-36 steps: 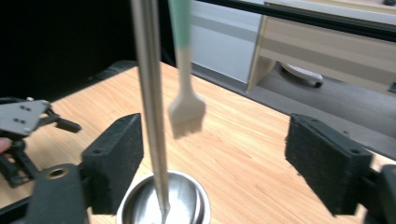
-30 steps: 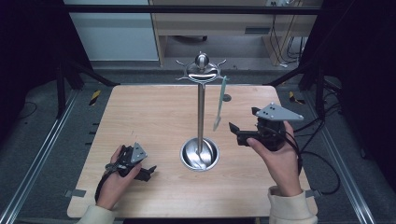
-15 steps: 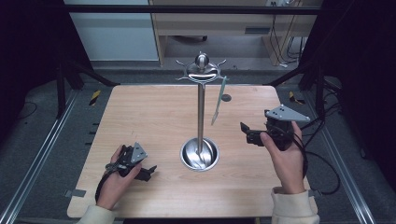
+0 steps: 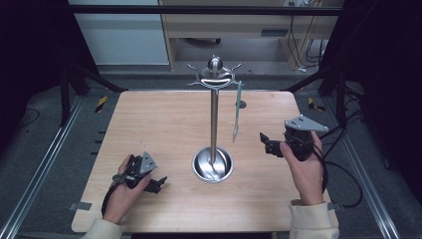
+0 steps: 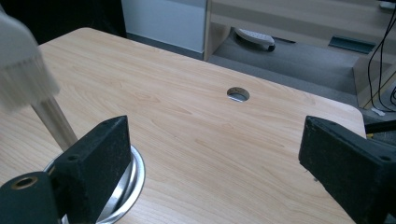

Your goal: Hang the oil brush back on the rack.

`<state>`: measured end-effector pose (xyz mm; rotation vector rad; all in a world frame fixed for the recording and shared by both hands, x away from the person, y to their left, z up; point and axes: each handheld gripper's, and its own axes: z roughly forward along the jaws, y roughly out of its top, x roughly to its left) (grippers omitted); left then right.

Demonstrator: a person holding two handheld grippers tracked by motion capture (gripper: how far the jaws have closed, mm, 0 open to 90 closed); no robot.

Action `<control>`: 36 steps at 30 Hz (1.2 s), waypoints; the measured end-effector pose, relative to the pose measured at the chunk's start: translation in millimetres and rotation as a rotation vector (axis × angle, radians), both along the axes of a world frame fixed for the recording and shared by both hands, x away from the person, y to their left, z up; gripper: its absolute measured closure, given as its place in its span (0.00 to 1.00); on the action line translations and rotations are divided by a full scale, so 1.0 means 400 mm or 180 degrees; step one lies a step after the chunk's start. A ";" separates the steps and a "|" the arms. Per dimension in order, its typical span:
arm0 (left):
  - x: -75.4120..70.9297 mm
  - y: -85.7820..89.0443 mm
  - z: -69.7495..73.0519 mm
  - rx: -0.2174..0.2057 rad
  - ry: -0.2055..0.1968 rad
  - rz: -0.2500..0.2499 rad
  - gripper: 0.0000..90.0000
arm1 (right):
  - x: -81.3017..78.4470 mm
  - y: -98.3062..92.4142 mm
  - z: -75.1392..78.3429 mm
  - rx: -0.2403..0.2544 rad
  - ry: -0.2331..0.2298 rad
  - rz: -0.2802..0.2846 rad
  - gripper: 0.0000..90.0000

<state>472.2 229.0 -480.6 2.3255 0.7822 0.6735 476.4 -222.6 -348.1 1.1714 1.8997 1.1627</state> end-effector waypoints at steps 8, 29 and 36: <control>0.000 0.000 0.000 0.0004 -0.0001 -0.0002 0.04 | 0.015 -0.013 -0.039 0.0010 0.0082 -0.0068 0.11; 0.000 -0.001 0.001 0.0012 -0.0007 -0.0012 0.04 | 0.051 -0.024 -0.160 0.0021 0.0352 -0.0019 0.11; 0.000 -0.002 0.000 0.0016 -0.0005 -0.0019 0.04 | 0.061 -0.003 -0.206 -0.0053 0.0480 0.0065 0.11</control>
